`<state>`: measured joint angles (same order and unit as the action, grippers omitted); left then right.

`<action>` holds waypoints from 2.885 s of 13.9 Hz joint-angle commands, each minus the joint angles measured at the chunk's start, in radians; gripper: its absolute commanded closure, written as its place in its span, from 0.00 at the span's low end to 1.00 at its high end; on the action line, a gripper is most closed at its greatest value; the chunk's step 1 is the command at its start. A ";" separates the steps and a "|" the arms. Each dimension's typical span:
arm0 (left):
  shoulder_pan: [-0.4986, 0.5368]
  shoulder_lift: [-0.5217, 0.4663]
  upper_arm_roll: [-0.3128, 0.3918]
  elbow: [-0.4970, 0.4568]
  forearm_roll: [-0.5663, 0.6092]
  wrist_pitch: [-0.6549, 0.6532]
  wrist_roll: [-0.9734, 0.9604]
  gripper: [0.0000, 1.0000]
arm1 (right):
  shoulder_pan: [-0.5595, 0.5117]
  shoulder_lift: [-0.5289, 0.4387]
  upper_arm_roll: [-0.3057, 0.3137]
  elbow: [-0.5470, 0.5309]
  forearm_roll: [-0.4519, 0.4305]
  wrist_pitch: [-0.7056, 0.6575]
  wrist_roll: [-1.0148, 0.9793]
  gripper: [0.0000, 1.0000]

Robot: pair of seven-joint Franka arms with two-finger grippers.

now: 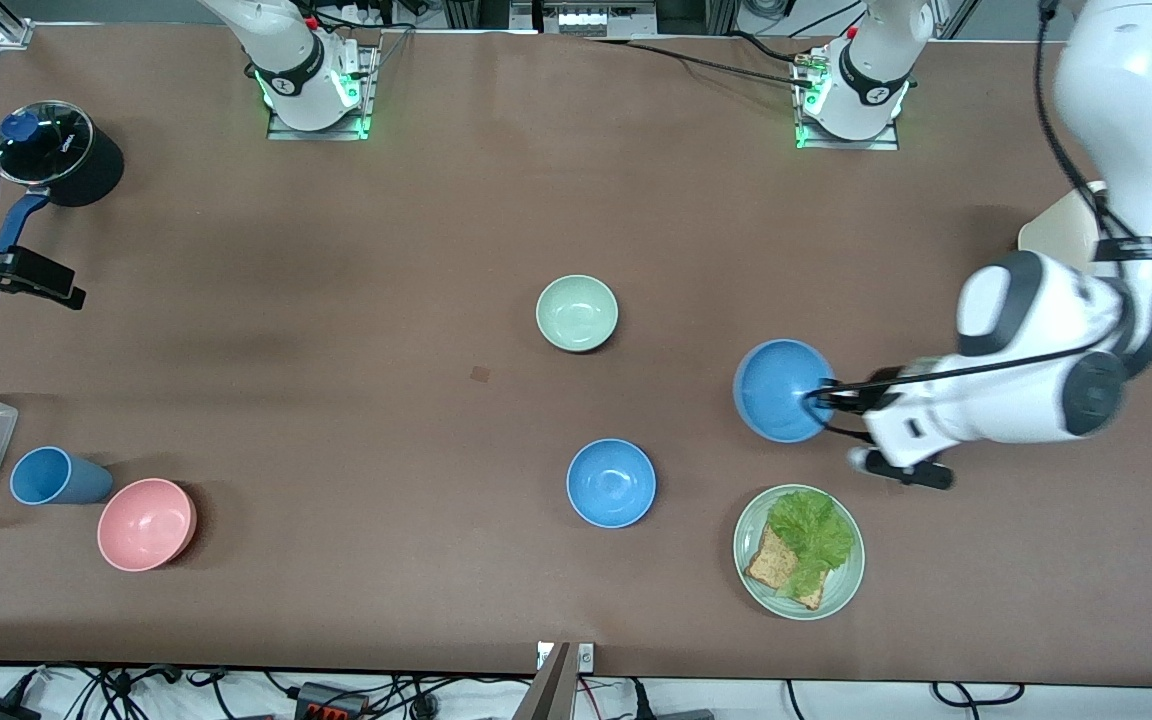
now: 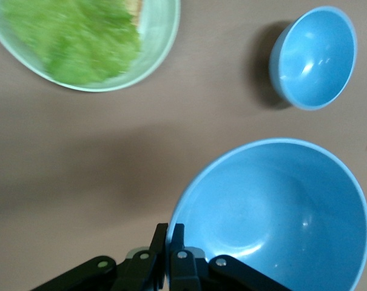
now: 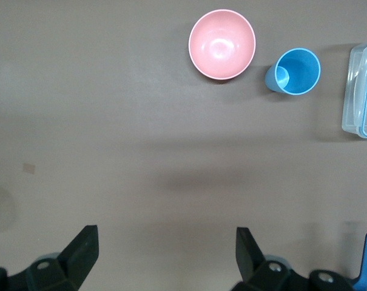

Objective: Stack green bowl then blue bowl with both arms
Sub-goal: 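Carry the blue bowl with the left gripper over the green bowl, then lower the blue bowl into the green bowl with the left gripper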

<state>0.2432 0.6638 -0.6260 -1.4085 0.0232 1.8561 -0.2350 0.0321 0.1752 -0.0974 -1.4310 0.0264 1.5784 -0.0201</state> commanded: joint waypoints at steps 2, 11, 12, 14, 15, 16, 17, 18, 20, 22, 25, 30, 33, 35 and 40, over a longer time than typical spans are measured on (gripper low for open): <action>-0.142 -0.012 0.008 -0.035 0.024 0.103 -0.306 0.99 | -0.012 -0.104 0.021 -0.153 -0.014 0.052 -0.014 0.00; -0.183 -0.119 -0.092 -0.343 0.073 0.319 -0.722 0.99 | -0.014 -0.144 0.019 -0.236 -0.022 0.094 -0.012 0.00; -0.217 -0.127 -0.090 -0.371 0.072 0.348 -0.762 0.99 | -0.014 -0.155 0.019 -0.236 -0.022 0.086 -0.009 0.00; -0.231 -0.150 -0.092 -0.435 0.073 0.417 -0.800 0.99 | -0.015 -0.170 0.018 -0.226 -0.022 0.057 -0.015 0.00; -0.243 -0.156 -0.093 -0.461 0.073 0.454 -0.813 0.99 | -0.015 -0.171 0.019 -0.221 -0.022 0.060 -0.005 0.00; -0.263 -0.147 -0.092 -0.466 0.073 0.478 -0.838 0.99 | -0.015 -0.168 0.019 -0.213 -0.020 0.071 -0.004 0.00; -0.278 -0.135 -0.087 -0.466 0.076 0.497 -0.854 0.99 | -0.015 -0.158 0.019 -0.200 -0.020 0.071 -0.011 0.00; -0.285 -0.125 -0.084 -0.466 0.077 0.511 -0.854 0.99 | -0.017 -0.152 0.019 -0.194 -0.019 0.072 -0.017 0.00; -0.301 -0.107 -0.081 -0.469 0.077 0.528 -0.857 0.99 | -0.021 -0.144 0.018 -0.183 -0.014 0.063 -0.020 0.00; -0.314 -0.105 -0.071 -0.471 0.086 0.528 -0.865 0.99 | -0.017 -0.144 0.018 -0.183 -0.023 0.068 -0.046 0.00; -0.320 -0.060 -0.057 -0.469 0.190 0.538 -0.903 0.99 | -0.017 -0.143 0.019 -0.187 -0.042 0.071 -0.040 0.00; -0.326 -0.046 -0.058 -0.469 0.212 0.540 -0.920 0.99 | -0.008 -0.144 0.021 -0.190 -0.043 0.117 -0.037 0.00; -0.337 -0.047 -0.060 -0.466 0.213 0.538 -0.938 0.99 | -0.008 -0.161 0.021 -0.216 -0.043 0.117 -0.037 0.00; -0.344 -0.046 -0.060 -0.466 0.212 0.538 -0.942 0.99 | -0.008 -0.164 0.021 -0.224 -0.043 0.120 -0.035 0.00; -0.331 -0.058 -0.064 -0.442 0.213 0.480 -0.980 0.58 | -0.009 -0.164 0.021 -0.236 -0.034 0.115 -0.032 0.00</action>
<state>-0.0924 0.6248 -0.6910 -1.8723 0.2049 2.3830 -1.1772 0.0297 0.0307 -0.0851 -1.6401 -0.0022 1.6880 -0.0490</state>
